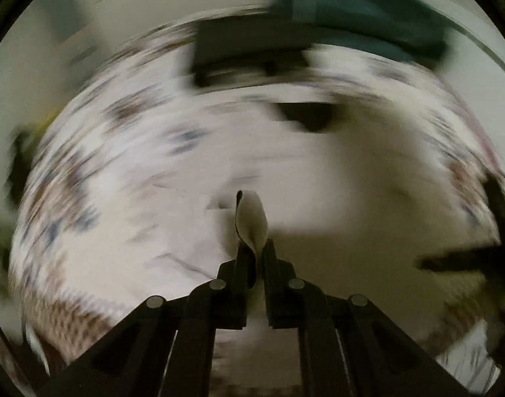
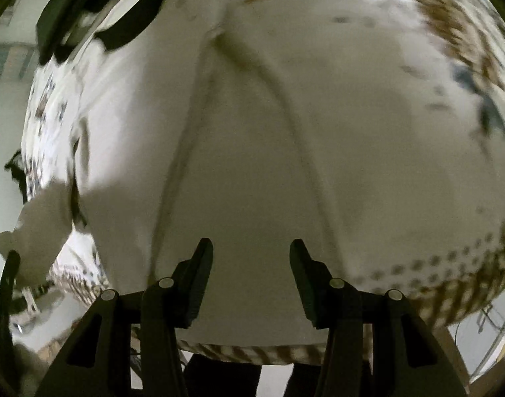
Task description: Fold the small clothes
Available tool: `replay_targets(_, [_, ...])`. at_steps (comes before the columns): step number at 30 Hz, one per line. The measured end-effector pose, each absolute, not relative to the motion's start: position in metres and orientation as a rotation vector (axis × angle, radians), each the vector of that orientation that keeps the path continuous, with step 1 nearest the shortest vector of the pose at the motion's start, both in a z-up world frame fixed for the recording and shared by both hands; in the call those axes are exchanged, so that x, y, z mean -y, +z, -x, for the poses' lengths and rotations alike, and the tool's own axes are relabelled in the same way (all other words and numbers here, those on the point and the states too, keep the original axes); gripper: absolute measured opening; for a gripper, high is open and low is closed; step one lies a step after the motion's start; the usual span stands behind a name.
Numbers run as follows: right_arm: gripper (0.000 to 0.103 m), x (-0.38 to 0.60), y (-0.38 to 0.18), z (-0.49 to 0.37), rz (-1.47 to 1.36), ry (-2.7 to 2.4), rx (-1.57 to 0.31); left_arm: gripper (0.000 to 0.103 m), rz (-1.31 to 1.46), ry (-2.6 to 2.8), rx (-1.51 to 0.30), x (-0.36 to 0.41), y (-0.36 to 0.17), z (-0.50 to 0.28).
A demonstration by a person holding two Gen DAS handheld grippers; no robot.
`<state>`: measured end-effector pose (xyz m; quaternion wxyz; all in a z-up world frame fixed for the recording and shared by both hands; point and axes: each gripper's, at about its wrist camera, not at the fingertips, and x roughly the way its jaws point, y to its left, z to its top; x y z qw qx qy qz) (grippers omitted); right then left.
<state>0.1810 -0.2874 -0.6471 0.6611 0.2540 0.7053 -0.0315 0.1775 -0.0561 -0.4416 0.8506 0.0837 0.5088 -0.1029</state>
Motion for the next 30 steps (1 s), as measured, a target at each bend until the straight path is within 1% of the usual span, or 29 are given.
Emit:
replay_targets(3, [0.05,0.319,-0.64,-0.167,-0.591,-0.136,-1.572,0.005,-0.222,-0.387,-1.076,0.118,-0.449,-0.163])
replay_targets(7, [0.05,0.354,-0.637,-0.149,-0.612,-0.187,-1.557,0.005,-0.282,-0.524,-1.089,0.17,-0.46,-0.142])
replay_targets(11, [0.05,0.376,-0.641,-0.131,-0.625,-0.206,-1.568,0.005,-0.333,-0.591,-1.112,0.191,-0.477,-0.124])
replay_targets(14, [0.05,0.384,-0.645,-0.121,-0.642,-0.203,-1.574,0.01,-0.375,-0.585,-1.137,0.195,-0.488,-0.122])
replay_targets(16, [0.05,0.387,-0.645,-0.119,-0.663,-0.192,-1.567,0.011,-0.359,-0.554,-1.176,0.188,-0.493,-0.124])
replay_targets(17, [0.05,0.389,-0.645,-0.119,-0.681,-0.176,-1.562,0.015,-0.356,-0.535,-1.195,0.184,-0.496,-0.126])
replay_targets(18, [0.05,0.391,-0.644,-0.117,-0.69,-0.162,-1.557,0.027,-0.344,-0.499,-1.223,0.174,-0.5,-0.129])
replay_targets(19, [0.05,0.391,-0.643,-0.119,-0.703,-0.14,-1.551,0.046,-0.325,-0.475,-1.242,0.164,-0.502,-0.131])
replay_targets(20, [0.05,0.389,-0.643,-0.122,-0.72,-0.11,-1.542,0.058,-0.312,-0.454,-1.256,0.155,-0.504,-0.132])
replay_targets(21, [0.05,0.383,-0.642,-0.127,-0.736,-0.076,-1.535,0.076,-0.291,-0.425,-1.273,0.143,-0.506,-0.135])
replay_targets(22, [0.05,0.378,-0.642,-0.131,-0.752,-0.035,-1.526,0.079,-0.264,-0.384,-1.288,0.126,-0.508,-0.137])
replay_targets(24, [0.054,0.364,-0.644,-0.14,-0.757,0.029,-1.526,0.079,-0.234,-0.297,-1.313,0.096,-0.512,-0.143])
replay_targets(28, [0.053,0.329,-0.667,-0.152,-0.725,0.117,-1.594,0.079,-0.149,-0.068,-1.398,0.02,-0.534,-0.151])
replay_targets(29, [0.048,0.319,-0.676,-0.152,-0.713,0.134,-1.626,0.079,-0.13,-0.037,-1.407,0.009,-0.537,-0.151])
replay_targets(30, [0.018,0.314,-0.68,-0.15,-0.698,0.139,-1.635,0.079,-0.101,0.006,-1.417,-0.006,-0.541,-0.151])
